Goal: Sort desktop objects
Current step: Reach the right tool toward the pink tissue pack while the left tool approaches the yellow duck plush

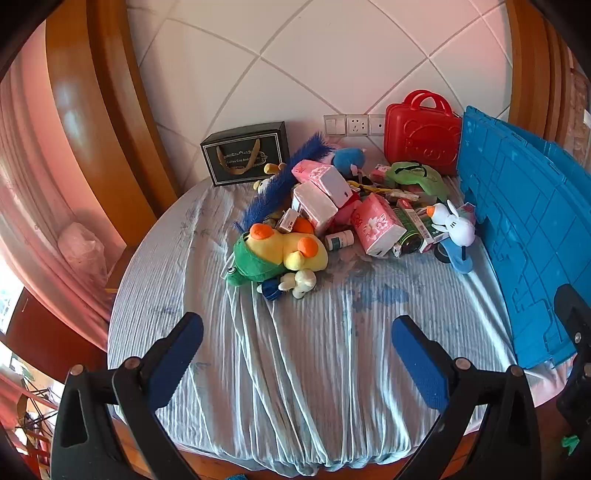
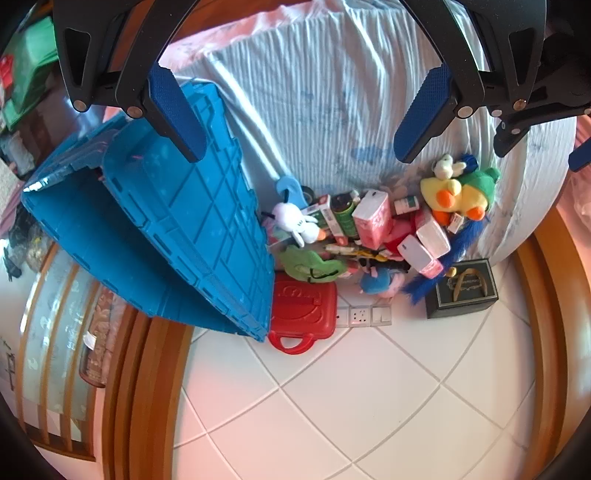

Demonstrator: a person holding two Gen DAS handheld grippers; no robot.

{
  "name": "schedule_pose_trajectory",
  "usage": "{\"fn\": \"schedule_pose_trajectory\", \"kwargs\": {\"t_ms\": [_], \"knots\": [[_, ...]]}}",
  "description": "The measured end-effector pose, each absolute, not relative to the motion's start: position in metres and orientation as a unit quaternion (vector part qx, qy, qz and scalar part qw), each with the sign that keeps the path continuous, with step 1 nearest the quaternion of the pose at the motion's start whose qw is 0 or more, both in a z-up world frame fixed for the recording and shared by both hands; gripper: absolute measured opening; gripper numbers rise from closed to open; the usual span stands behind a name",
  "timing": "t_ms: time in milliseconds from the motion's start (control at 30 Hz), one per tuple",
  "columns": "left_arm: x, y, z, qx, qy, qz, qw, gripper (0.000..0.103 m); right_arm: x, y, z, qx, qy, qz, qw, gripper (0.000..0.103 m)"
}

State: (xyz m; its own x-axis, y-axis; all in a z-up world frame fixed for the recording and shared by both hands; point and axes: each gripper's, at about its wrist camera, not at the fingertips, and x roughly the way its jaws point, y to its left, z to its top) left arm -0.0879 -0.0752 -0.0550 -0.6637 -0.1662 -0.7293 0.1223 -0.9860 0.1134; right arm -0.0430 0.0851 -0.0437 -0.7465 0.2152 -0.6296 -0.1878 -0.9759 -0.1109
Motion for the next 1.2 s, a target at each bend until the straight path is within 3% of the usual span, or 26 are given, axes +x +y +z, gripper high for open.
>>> {"fn": "schedule_pose_trajectory", "kwargs": {"t_ms": [467, 967, 1200], "knots": [[-0.125, -0.096, -0.09, 0.429, -0.016, -0.898, 0.09, 0.103, -0.09, 0.067, -0.078, -0.367, -0.031, 0.925, 0.096, 0.103], [-0.205, -0.119, -0.143, 0.459, 0.019, -0.875, 0.156, 0.103, -0.218, 0.083, -0.12, -0.395, -0.042, 0.917, 0.043, 0.103], [-0.238, -0.144, -0.172, 0.455, -0.015, -0.874, 0.169, 0.103, -0.274, 0.08, -0.147, -0.392, -0.032, 0.919, 0.03, 0.103]]}}
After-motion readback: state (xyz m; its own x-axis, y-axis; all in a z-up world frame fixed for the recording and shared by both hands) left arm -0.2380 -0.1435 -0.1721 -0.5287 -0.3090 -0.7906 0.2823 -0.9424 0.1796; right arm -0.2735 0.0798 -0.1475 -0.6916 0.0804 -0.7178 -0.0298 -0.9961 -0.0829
